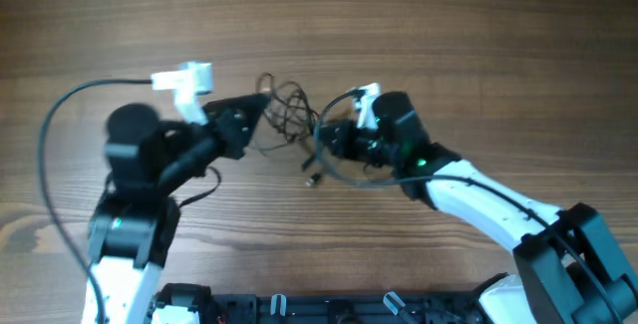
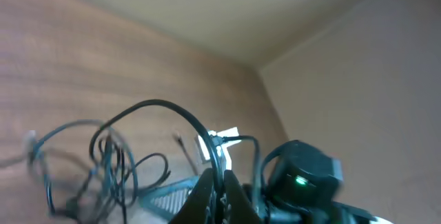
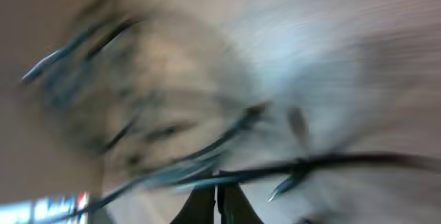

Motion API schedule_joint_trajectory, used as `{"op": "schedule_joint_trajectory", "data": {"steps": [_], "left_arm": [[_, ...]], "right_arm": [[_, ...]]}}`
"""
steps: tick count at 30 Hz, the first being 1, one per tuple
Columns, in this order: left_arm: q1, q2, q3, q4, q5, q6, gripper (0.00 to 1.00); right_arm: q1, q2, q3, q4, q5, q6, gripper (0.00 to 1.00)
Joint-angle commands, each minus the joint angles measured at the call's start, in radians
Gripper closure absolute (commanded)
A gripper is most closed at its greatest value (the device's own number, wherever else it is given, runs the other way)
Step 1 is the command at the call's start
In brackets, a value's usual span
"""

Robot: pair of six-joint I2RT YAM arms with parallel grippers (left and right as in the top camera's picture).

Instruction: Untangle cables

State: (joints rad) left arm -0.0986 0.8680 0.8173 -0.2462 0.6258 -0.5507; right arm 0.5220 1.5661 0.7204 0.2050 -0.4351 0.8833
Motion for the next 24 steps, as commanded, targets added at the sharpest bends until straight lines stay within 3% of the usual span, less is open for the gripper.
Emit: {"op": "schedule_joint_trajectory", "data": {"steps": [1,4,7,9,11,12,14,17,20,24], "left_arm": [[0.12,-0.116,0.01,0.0,0.036,0.019,0.96],[0.202,-0.172,0.009,-0.005,0.039,-0.017,0.96],[0.24,-0.186,0.009,-0.005,0.108,-0.026,0.96],[0.24,-0.174,0.009,-0.005,0.16,-0.025,0.96],[0.238,-0.147,0.009,-0.005,0.214,-0.025,0.96],[0.235,-0.132,0.009,-0.004,0.229,-0.025,0.96],[0.221,-0.095,0.009,-0.004,0.241,-0.026,0.96],[0.169,-0.027,0.009,0.015,0.26,-0.026,0.96],[0.098,0.031,0.009,0.1,0.335,-0.026,0.96],[-0.005,0.09,0.009,0.208,0.381,-0.026,0.96]], "right_arm": [[-0.119,0.012,0.005,-0.044,0.091,0.007,0.95],[-0.218,0.012,0.005,-0.096,0.076,0.004,0.95],[-0.278,0.012,0.005,-0.035,-0.182,-0.142,0.91],[-0.277,0.012,0.005,0.059,-0.412,-0.237,0.72],[-0.254,0.012,0.005,0.129,-0.529,-0.253,0.52],[-0.235,0.012,0.005,0.151,-0.551,-0.252,0.48],[-0.185,0.012,0.005,0.179,-0.554,-0.253,0.42],[-0.089,0.012,0.005,0.179,-0.408,-0.238,0.36],[-0.022,0.012,0.005,0.181,-0.24,-0.152,0.26],[0.046,0.014,0.005,0.18,-0.137,-0.143,0.21]]}}
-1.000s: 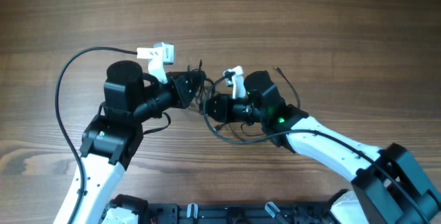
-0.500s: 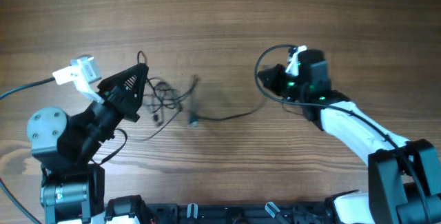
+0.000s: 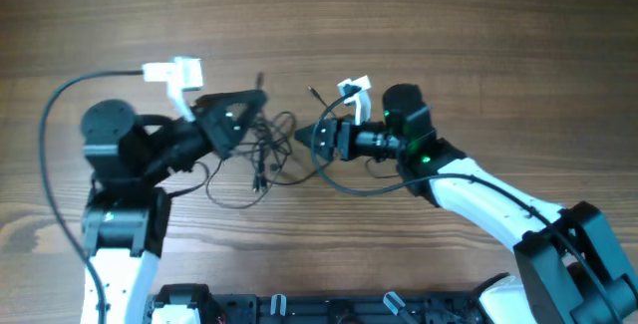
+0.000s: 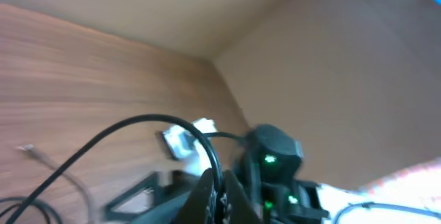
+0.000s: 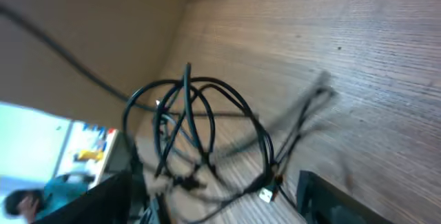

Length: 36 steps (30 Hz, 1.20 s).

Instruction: Untangle cables

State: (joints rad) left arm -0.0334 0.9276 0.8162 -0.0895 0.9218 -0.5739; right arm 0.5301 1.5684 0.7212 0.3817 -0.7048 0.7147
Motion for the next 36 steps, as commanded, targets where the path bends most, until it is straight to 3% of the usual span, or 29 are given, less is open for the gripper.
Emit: {"op": "schedule_joint_trajectory", "data": {"steps": [1,4,6,9,11,15,16,20,28,36], "left_arm": [[-0.092,0.039,0.01,0.068,0.084,-0.003,0.96],[-0.16,0.055,0.01,0.113,0.085,-0.003,0.96],[-0.202,0.055,0.01,0.134,0.085,-0.007,0.96],[-0.249,0.052,0.01,0.175,0.085,-0.011,0.96],[-0.253,0.047,0.01,0.211,0.085,-0.03,0.96],[-0.22,0.034,0.01,0.299,0.084,-0.048,0.96],[-0.204,0.03,0.01,0.303,0.084,-0.048,0.96],[-0.08,0.007,0.01,0.303,0.085,-0.064,0.96],[0.275,-0.005,0.01,0.304,0.083,-0.119,0.96],[0.534,0.005,0.01,0.303,-0.06,-0.119,0.96]], "right_arm": [[0.05,0.012,0.005,0.003,0.137,0.025,0.21],[0.079,0.012,0.005,-0.008,0.195,0.026,0.21],[0.086,0.012,0.005,-0.037,0.299,0.07,0.27],[0.086,0.012,0.004,-0.069,0.442,0.151,0.53],[0.086,0.012,0.004,-0.053,0.437,0.152,0.59],[0.079,0.012,0.004,-0.116,0.468,0.122,0.93],[0.07,0.012,0.005,-0.16,0.518,0.125,0.96],[-0.055,0.012,0.005,-0.285,0.613,0.114,0.96],[-0.47,0.011,0.005,-0.294,0.47,0.042,0.96],[-0.662,0.012,0.005,-0.36,0.467,0.017,0.96]]}}
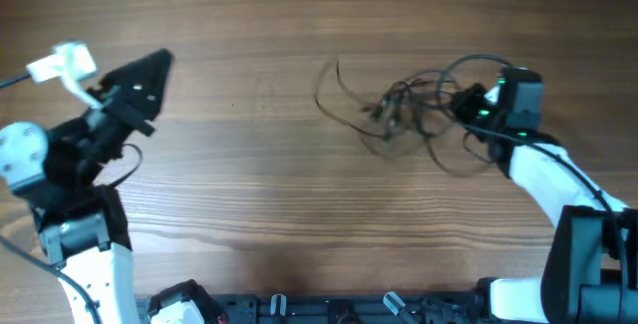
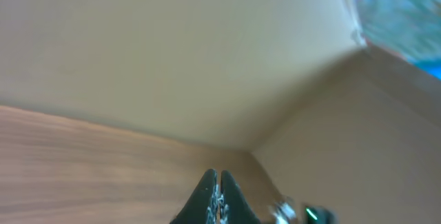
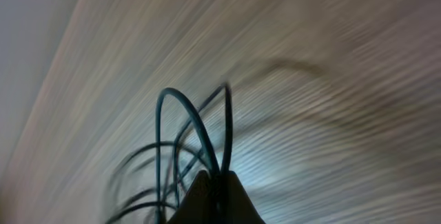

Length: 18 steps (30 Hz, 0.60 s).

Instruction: Untangle cables

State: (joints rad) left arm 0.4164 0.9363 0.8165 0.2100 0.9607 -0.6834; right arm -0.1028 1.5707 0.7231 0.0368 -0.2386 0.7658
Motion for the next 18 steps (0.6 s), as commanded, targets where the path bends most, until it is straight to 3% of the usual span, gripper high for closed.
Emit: {"op": "schedule_joint_trajectory", "data": {"steps": [1,3,9,14,18], "left_arm": [[0.103,0.001,0.01,0.001,-0.118,-0.01,0.96],[0.138,0.017,0.01,-0.012,-0.144,-0.013,0.96],[0.084,0.103,0.01,-0.153,-0.116,-0.035,0.94],[-0.045,0.202,0.01,-0.258,-0.116,-0.034,0.91],[-0.171,0.285,0.01,-0.259,-0.117,-0.033,0.86]], "right_arm": [[-0.036,0.01,0.003,-0.022,0.0,-0.034,0.96],[-0.038,0.01,0.003,-0.027,-0.026,-0.041,0.96],[0.011,0.01,0.003,0.055,-0.387,-0.241,0.95],[0.119,0.009,0.003,0.315,-0.757,-0.214,0.95],[0.288,0.009,0.003,0.467,-0.743,-0.154,0.92]]}}
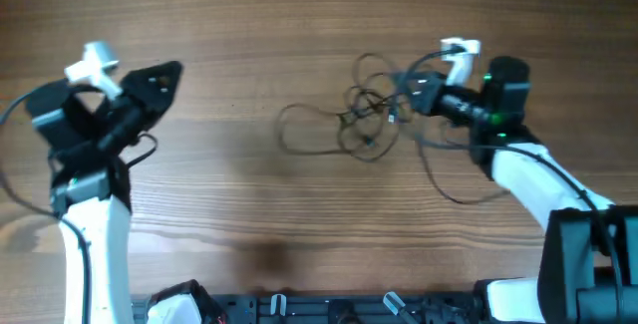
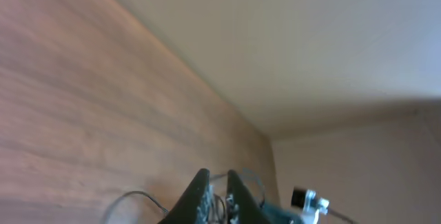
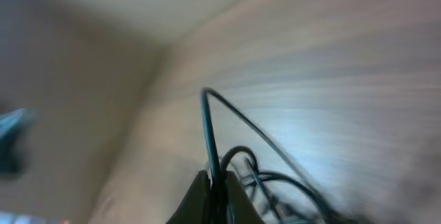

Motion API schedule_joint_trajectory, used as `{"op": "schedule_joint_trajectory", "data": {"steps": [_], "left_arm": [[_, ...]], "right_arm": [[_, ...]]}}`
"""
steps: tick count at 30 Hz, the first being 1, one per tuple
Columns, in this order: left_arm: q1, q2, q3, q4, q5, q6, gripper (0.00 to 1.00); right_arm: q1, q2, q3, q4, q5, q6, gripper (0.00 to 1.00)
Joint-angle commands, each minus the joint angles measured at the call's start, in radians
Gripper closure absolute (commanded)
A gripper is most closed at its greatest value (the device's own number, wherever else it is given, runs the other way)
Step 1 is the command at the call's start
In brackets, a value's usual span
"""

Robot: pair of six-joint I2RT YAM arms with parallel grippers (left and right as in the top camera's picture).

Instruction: Untangle cables

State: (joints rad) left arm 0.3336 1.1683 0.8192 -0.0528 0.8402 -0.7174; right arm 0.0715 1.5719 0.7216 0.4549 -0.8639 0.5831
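A tangle of thin dark cables lies on the wooden table right of centre. One loop reaches out to the left and another strand trails toward the front right. My right gripper is at the tangle's right edge, shut on a dark cable that rises between its fingers. My left gripper is far off at the left, pointing toward the tangle. Its fingers stand slightly apart with nothing between them; the left loop shows beyond them.
The wooden table carries nothing but the cables. A black rail runs along the front edge. My right arm's white forearm lies across the front right.
My right gripper moved left with its cable, and the tangle shifted left with it, one loop spreading out toward the centre. The left gripper's fingers were together and now stand slightly apart.
Both grippers were close together at the tangle in the centre, each shut on a cable. Then the left still held a cable while the right stood open. Later the left was empty at the far left and the right held the tangle at the right.
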Motion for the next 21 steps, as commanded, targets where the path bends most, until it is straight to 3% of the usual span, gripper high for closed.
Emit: {"op": "schedule_joint_trajectory", "data": {"steps": [1,3,5,7,9,12,14,21], "left_arm": [[-0.119,0.068,0.007,0.003,0.004,0.006,0.83],[-0.178,0.093,0.007,0.003,0.003,0.018,0.8],[-0.229,0.111,0.007,0.003,0.003,0.046,0.76],[-0.272,0.127,0.007,0.003,0.003,0.069,0.7],[-0.311,0.138,0.007,0.003,-0.002,0.085,0.63],[-0.352,0.141,0.007,0.003,-0.039,0.085,0.55],[-0.376,0.141,0.007,0.003,-0.065,0.085,0.48],[-0.477,0.142,0.007,-0.084,-0.251,0.066,0.47]], "right_arm": [[0.147,0.008,0.004,0.05,-0.068,0.025,0.89],[0.193,0.008,0.004,0.041,0.031,0.019,0.83],[0.224,0.008,0.004,0.029,0.109,0.019,0.68],[0.232,0.008,0.004,0.006,0.148,0.021,0.31],[0.232,0.008,0.004,-0.06,0.19,0.021,0.01],[0.228,0.008,0.004,-0.192,0.291,-0.013,0.0],[0.228,0.003,0.004,-0.283,0.333,-0.111,0.01],[0.229,-0.094,0.004,-0.393,0.334,-0.164,0.01]]}}
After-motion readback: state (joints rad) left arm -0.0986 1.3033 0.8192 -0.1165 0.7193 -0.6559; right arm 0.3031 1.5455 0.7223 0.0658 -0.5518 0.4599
